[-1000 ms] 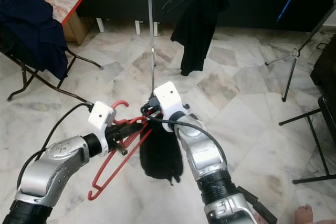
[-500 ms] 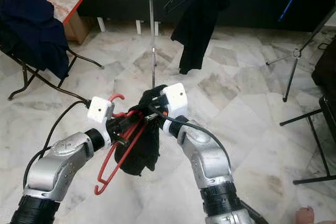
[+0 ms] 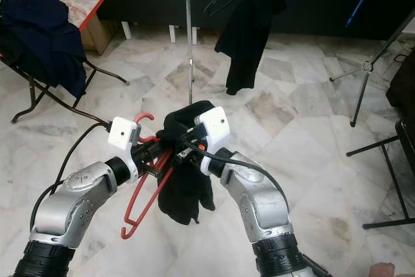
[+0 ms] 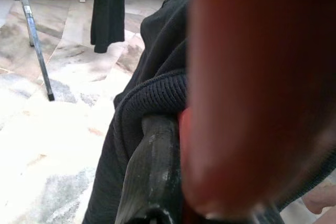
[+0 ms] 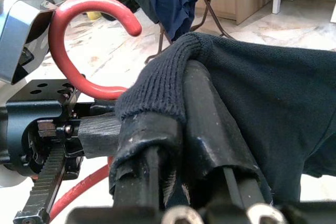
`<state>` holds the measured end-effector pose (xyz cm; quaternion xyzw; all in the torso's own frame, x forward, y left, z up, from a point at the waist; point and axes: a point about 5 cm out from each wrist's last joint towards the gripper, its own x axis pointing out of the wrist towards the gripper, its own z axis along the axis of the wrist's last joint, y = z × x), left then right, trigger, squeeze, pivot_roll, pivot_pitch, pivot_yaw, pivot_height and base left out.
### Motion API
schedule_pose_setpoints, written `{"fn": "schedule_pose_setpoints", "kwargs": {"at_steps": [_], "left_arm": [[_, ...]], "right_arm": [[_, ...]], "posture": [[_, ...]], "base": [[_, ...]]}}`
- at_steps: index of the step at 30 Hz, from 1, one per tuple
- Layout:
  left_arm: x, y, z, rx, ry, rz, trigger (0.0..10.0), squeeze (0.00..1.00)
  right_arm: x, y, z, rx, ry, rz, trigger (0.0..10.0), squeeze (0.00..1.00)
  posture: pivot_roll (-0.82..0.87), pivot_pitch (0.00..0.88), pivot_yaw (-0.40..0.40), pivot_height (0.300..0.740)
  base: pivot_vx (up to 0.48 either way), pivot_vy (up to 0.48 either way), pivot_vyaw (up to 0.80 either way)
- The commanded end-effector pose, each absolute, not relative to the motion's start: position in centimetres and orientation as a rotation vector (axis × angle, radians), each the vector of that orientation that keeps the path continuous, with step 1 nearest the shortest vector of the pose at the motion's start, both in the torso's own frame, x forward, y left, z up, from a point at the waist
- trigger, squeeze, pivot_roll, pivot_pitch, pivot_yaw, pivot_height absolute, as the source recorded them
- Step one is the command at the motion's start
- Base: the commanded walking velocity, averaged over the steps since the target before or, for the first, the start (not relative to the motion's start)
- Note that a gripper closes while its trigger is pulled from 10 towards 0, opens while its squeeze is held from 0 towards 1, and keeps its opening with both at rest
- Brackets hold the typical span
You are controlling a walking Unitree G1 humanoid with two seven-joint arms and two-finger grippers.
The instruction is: Hang hanger
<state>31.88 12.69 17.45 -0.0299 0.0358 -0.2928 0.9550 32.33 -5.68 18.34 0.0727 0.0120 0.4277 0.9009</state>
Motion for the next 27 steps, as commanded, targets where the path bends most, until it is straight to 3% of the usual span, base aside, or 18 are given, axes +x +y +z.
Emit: {"fn": "schedule_pose_setpoints", "kwargs": {"at_steps": [1,19,20,21,27], "left_arm": [[31.9,12.8,17.8,-0.07,0.051,-0.593,10.0,0.0],[31.8,12.8,17.8,-0.077,0.047,-0.601,10.0,0.0],[31.5,12.6,18.6,-0.1,0.003,-0.642,10.0,0.0],[31.4,12.6,18.8,-0.104,-0.009,-0.658,10.0,0.0],[30.9,12.3,18.8,-0.098,-0.006,-0.714,10.0,0.0]], "right_arm": [[31.9,-5.2,19.2,0.137,-0.024,0.921,10.0,0.0],[31.7,-5.3,19.1,0.118,-0.023,0.947,10.0,0.0],[32.6,-8.0,18.2,-0.026,-0.023,0.877,10.0,0.0],[32.9,-8.9,18.0,-0.064,-0.023,0.852,10.0,0.0],[33.2,-9.3,18.1,-0.069,-0.036,0.82,10.0,0.0]], "posture": [[0.01,0.207,-0.019,0.74],[0.01,0.208,-0.02,0.74],[0.01,0.205,-0.016,0.74],[0.01,0.205,-0.016,0.74],[0.01,0.205,-0.015,0.74]], "base": [[0.0,0.0,0.0],[0.0,0.0,0.0],[0.0,0.0,0.0],[0.0,0.0,0.0],[0.0,0.0,0.0]]}}
